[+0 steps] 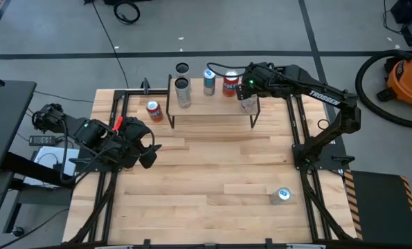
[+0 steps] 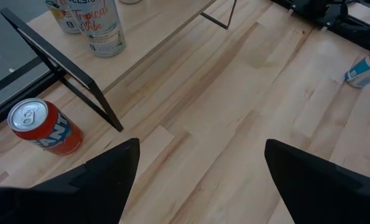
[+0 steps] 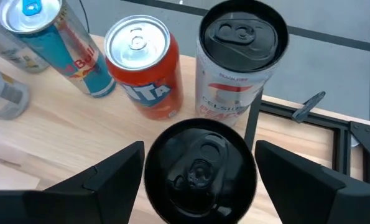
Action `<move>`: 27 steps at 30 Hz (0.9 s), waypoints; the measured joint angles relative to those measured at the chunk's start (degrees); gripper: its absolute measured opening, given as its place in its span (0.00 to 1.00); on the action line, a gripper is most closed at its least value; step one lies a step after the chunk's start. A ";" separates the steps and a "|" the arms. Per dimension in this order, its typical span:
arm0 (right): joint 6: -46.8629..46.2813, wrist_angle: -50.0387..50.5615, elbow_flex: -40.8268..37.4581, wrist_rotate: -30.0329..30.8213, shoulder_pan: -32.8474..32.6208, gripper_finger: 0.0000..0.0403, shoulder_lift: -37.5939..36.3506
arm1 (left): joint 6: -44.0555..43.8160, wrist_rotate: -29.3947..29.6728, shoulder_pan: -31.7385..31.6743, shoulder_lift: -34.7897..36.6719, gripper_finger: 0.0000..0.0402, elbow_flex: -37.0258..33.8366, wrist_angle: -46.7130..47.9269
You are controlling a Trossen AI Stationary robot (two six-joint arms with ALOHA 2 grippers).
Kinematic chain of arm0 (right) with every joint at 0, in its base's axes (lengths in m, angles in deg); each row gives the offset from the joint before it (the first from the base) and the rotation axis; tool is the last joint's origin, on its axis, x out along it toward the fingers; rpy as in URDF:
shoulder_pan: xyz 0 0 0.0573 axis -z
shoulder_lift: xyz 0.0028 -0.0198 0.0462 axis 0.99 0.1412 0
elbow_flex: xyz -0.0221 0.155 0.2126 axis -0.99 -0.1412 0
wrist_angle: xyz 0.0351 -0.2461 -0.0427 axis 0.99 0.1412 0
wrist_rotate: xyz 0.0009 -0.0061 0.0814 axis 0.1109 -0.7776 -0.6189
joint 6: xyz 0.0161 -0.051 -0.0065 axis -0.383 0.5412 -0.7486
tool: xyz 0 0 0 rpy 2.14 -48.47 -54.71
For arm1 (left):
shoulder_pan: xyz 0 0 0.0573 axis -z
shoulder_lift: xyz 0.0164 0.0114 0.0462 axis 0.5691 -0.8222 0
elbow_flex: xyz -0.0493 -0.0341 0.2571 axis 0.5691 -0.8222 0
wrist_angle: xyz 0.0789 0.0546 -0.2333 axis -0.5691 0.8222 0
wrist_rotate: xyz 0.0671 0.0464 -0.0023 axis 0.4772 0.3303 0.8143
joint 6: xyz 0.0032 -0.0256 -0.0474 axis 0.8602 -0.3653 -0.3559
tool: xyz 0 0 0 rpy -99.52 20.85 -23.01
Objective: Place canned beverage on shelf
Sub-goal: Put the white pink soda can on the shelf aligned with the other white pink soda can, then put the blue soda can on the shelf aligned with the other blue soda can
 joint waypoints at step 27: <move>6.80 -2.66 0.03 -6.38 -5.42 0.78 -11.19 | 1.64 0.02 -0.01 0.00 0.89 -0.01 0.03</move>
